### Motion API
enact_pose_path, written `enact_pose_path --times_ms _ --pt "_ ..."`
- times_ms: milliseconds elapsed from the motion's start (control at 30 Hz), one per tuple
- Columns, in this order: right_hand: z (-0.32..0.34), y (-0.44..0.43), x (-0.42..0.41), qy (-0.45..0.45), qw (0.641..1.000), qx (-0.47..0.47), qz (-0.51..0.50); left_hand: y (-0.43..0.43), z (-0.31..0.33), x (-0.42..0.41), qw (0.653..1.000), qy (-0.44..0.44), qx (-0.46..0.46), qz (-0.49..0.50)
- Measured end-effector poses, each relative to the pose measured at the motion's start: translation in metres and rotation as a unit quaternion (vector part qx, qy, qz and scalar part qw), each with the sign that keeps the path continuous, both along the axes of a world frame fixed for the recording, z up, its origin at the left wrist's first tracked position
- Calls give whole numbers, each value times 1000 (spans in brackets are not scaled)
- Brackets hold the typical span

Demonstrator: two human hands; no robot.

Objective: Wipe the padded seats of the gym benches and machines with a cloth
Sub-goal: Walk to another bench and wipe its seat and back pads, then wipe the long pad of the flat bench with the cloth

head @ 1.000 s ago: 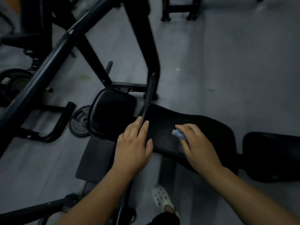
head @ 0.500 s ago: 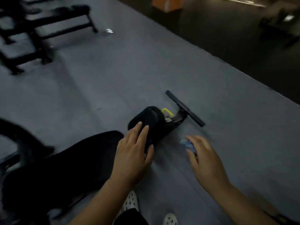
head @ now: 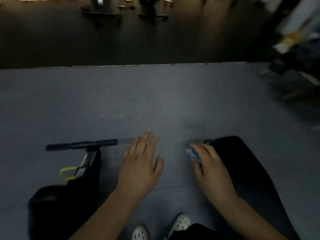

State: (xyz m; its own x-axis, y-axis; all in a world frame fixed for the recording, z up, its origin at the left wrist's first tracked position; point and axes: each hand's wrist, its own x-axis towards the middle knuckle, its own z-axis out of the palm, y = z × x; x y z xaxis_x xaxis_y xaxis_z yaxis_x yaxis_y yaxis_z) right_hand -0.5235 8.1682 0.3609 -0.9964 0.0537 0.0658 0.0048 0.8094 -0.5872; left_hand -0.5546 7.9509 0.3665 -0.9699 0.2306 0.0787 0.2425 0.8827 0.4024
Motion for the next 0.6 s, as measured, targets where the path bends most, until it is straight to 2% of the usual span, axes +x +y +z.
enact_pose_path --times_ms 133,267,467,600 --pt "-7 75 14 -14 990 5 -143 95 -4 -45 991 -10 12 -132" --pt "-14 150 16 -1 964 16 -267 201 -10 -84 966 -7 3 -260" --pt "-21 250 -11 23 931 2 -363 349 -12 -136 921 -6 -31 -389" --pt "-26 298 -34 15 910 -5 -415 417 -12 -167 891 -20 -45 -451"
